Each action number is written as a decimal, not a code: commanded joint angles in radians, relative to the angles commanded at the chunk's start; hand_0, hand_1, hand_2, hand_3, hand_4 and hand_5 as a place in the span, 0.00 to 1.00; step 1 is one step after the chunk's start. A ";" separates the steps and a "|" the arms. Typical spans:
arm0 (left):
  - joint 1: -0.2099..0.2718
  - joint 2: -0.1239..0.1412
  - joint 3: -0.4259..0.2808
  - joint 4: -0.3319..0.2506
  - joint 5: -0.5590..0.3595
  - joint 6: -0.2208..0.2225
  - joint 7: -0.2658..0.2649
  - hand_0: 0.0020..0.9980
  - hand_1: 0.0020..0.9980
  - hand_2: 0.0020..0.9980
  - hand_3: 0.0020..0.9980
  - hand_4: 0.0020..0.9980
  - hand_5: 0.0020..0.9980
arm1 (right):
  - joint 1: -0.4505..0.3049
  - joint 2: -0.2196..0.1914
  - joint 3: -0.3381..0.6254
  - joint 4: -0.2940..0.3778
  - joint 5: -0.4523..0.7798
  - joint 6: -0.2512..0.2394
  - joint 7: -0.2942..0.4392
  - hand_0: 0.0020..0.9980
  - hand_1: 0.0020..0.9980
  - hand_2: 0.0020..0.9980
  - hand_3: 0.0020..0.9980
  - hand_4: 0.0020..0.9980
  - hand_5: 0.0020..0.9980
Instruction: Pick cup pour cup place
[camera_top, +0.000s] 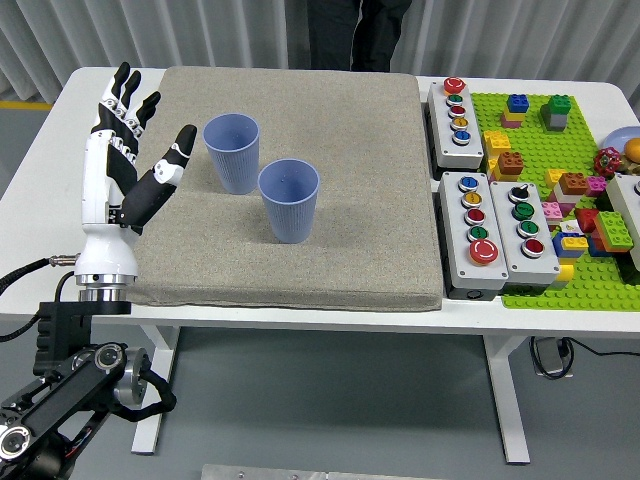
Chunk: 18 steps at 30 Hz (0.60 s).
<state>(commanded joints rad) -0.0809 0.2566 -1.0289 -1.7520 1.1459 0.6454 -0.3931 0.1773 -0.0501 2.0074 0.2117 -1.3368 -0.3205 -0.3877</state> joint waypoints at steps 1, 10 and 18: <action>-0.003 -0.001 0.001 -0.002 -0.004 0.000 -0.003 0.87 0.86 0.99 1.00 0.86 0.41 | 0.006 -0.001 0.001 0.001 0.000 0.000 -0.001 0.67 0.61 0.55 0.54 0.00 0.17; -0.041 -0.019 -0.011 0.030 0.001 0.000 -0.003 0.87 0.86 0.99 1.00 0.86 0.41 | 0.031 -0.005 -0.007 0.000 0.017 -0.004 0.002 0.67 0.61 0.55 0.54 0.00 0.17; -0.100 -0.042 0.001 0.116 0.001 0.000 -0.003 0.87 0.86 0.99 1.00 0.86 0.41 | 0.018 -0.006 -0.012 -0.001 0.023 0.000 0.006 0.67 0.61 0.55 0.54 0.00 0.18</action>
<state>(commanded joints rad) -0.1806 0.2141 -1.0275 -1.6362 1.1467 0.6454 -0.3958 0.1948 -0.0558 1.9956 0.2102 -1.3137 -0.3201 -0.3816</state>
